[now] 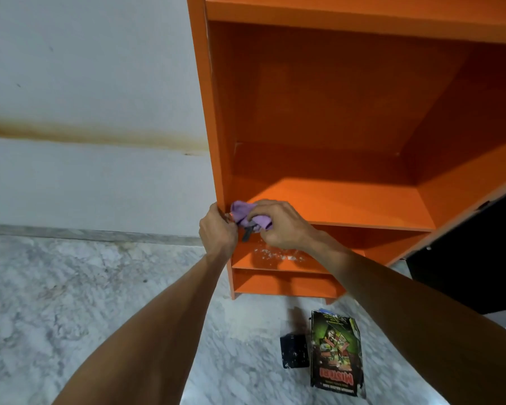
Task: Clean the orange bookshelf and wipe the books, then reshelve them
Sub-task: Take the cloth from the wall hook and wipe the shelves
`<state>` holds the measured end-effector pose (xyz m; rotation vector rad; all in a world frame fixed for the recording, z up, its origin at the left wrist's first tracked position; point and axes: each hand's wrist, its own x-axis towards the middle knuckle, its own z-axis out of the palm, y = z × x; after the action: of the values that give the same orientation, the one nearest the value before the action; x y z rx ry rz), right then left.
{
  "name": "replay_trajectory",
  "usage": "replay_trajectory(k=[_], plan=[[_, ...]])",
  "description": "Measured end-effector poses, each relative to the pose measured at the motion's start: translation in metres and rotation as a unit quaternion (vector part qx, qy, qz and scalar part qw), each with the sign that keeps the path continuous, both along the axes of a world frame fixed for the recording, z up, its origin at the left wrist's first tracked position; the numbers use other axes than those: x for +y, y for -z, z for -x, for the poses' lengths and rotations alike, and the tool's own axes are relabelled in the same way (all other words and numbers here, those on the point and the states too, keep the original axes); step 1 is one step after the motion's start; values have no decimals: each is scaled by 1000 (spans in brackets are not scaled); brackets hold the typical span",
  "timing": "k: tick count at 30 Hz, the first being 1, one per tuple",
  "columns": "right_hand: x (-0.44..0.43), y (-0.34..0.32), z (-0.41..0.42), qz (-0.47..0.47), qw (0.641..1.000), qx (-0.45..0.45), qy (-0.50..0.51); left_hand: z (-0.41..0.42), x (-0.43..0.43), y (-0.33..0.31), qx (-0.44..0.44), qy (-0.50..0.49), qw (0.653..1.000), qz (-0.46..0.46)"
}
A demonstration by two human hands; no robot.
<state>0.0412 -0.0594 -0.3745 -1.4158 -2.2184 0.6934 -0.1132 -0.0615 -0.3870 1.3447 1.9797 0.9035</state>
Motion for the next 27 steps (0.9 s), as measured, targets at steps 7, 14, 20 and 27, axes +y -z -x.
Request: replay_trajectory(k=[7, 14, 20, 27], plan=[[17, 6, 31, 25, 998, -52, 31, 12, -2, 10, -12, 34, 999, -7], [-8, -8, -2, 15, 997, -60, -52, 14, -4, 10, -44, 42, 998, -1], [-3, 7, -51, -33, 979, -4, 203, 8, -6, 10, -39, 28, 999, -1], [-22, 14, 10, -33, 997, -23, 68, 6, -6, 23, -38, 20, 999, 8]])
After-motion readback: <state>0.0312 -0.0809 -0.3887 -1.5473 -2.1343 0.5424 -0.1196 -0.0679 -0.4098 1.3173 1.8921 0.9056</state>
